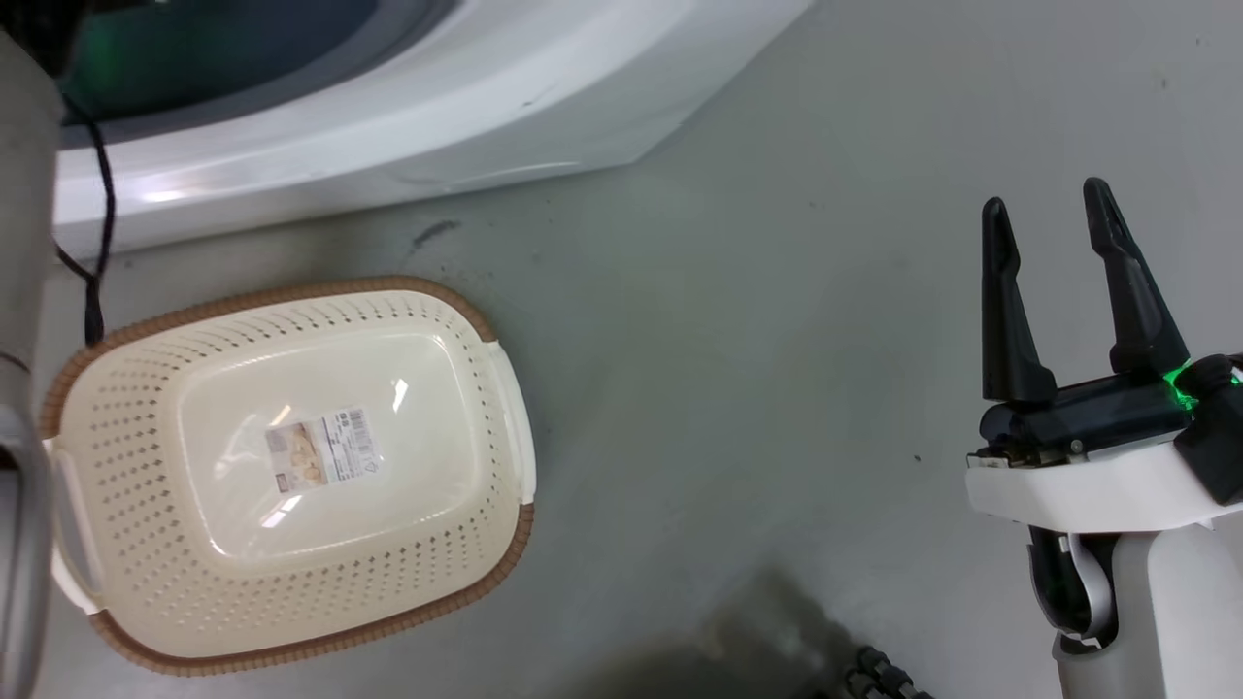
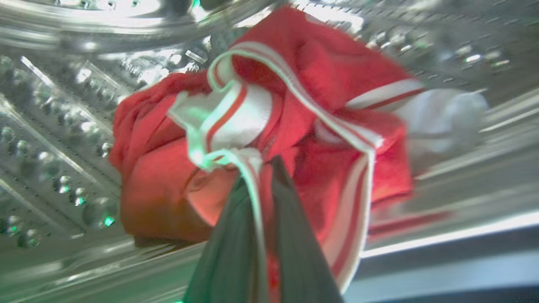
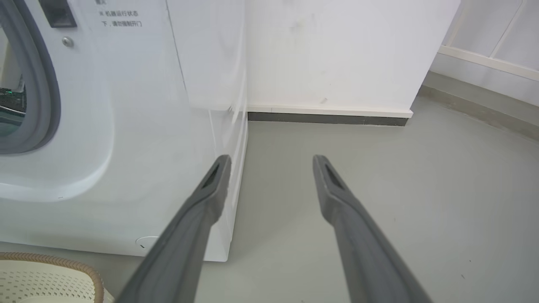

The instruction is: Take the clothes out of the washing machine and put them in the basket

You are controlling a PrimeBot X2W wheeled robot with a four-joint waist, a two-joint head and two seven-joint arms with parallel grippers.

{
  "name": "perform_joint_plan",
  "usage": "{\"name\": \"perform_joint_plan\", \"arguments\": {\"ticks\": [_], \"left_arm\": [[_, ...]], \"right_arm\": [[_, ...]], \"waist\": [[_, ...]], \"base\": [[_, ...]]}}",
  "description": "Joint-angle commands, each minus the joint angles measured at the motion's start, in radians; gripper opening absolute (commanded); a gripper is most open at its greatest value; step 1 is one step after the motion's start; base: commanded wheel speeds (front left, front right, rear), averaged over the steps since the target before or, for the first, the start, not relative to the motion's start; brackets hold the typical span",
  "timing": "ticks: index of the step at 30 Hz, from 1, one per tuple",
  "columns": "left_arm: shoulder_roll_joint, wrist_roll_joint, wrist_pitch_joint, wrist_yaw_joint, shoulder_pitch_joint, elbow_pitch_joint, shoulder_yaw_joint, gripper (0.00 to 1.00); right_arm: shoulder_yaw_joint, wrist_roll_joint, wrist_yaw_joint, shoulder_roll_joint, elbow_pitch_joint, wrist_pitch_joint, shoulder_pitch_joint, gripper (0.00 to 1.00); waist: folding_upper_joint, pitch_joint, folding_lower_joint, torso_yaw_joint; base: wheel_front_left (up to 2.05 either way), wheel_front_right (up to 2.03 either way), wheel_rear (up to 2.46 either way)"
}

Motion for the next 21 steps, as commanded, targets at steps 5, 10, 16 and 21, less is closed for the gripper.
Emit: {"name": "perform_joint_plan", "arguments": {"ticks": [5, 10, 16, 21], "left_arm": [[-0.027, -0.040, -0.092, 0.000, 0.088, -0.029, -0.041, 0.00], [-0.049, -0.082, -0.194, 0.000, 0.185, -0.062, -0.087, 0.00], [-0.058, -0.129, -0.312, 0.000, 0.305, -0.098, -0.132, 0.00], [-0.055, -0.145, -0.403, 0.000, 0.390, -0.131, -0.161, 0.00]], "right_arm": [[-0.003, -0.026, -0.001, 0.002, 0.009, -0.004, 0.022, 1.00], [-0.012, -0.049, -0.001, 0.002, 0.019, -0.004, 0.043, 1.00], [-0.016, -0.075, -0.001, 0.002, 0.034, -0.004, 0.085, 1.00], [-0.018, -0.086, -0.001, 0.002, 0.046, -0.004, 0.124, 1.00]], "waist": [[0.0000, -0.090, 0.0000, 0.055], [0.0000, -0.158, 0.0000, 0.098], [0.0000, -0.251, 0.0000, 0.139], [0.0000, -0.332, 0.0000, 0.167]], "base": [[0.00, 0.00, 0.00], [0.00, 0.00, 0.00], [0.00, 0.00, 0.00], [0.00, 0.00, 0.00]]}}
